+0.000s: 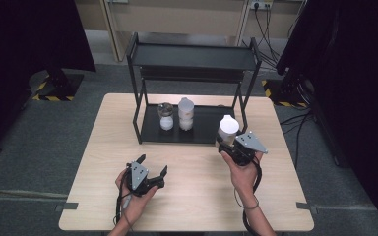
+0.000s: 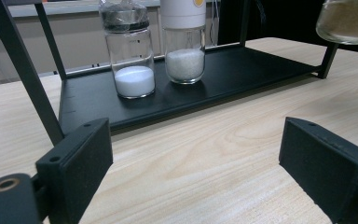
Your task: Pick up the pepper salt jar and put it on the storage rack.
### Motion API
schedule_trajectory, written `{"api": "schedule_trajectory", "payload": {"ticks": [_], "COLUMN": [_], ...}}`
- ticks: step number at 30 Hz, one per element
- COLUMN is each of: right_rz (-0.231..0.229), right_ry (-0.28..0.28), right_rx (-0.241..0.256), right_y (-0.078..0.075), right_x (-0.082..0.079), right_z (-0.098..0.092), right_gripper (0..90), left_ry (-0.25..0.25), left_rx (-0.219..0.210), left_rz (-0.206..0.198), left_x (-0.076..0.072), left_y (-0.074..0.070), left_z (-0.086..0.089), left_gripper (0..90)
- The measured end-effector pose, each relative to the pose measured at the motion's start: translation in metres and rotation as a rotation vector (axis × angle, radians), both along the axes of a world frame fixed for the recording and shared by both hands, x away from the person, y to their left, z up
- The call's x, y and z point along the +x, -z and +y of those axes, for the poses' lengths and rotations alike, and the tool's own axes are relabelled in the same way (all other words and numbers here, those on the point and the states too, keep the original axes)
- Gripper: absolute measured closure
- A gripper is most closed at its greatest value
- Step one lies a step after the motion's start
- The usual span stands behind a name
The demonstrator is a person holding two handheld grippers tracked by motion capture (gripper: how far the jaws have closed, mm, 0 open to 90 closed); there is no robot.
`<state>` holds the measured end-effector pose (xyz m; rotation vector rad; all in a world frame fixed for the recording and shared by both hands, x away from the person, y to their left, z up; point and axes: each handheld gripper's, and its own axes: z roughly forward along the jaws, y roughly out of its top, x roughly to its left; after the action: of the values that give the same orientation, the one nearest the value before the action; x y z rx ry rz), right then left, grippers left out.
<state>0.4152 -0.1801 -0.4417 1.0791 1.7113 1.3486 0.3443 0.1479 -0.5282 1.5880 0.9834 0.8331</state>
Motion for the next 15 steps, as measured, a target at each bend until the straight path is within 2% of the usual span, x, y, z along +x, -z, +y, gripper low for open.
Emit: {"api": "schedule_trajectory", "payload": {"ticks": [15], "right_rz": [-0.002], "right_ry": [0.005], "right_rx": [0.011], "right_y": [-0.004], "right_x": [0.018], "right_z": [0.010], "right_gripper": [31.0], "left_ry": [0.000], "left_rx": [0.000], "left_rz": [0.001], "left_x": [0.000], "left_y": [0.000], "left_z": [0.000], "left_gripper": [9.1]}}
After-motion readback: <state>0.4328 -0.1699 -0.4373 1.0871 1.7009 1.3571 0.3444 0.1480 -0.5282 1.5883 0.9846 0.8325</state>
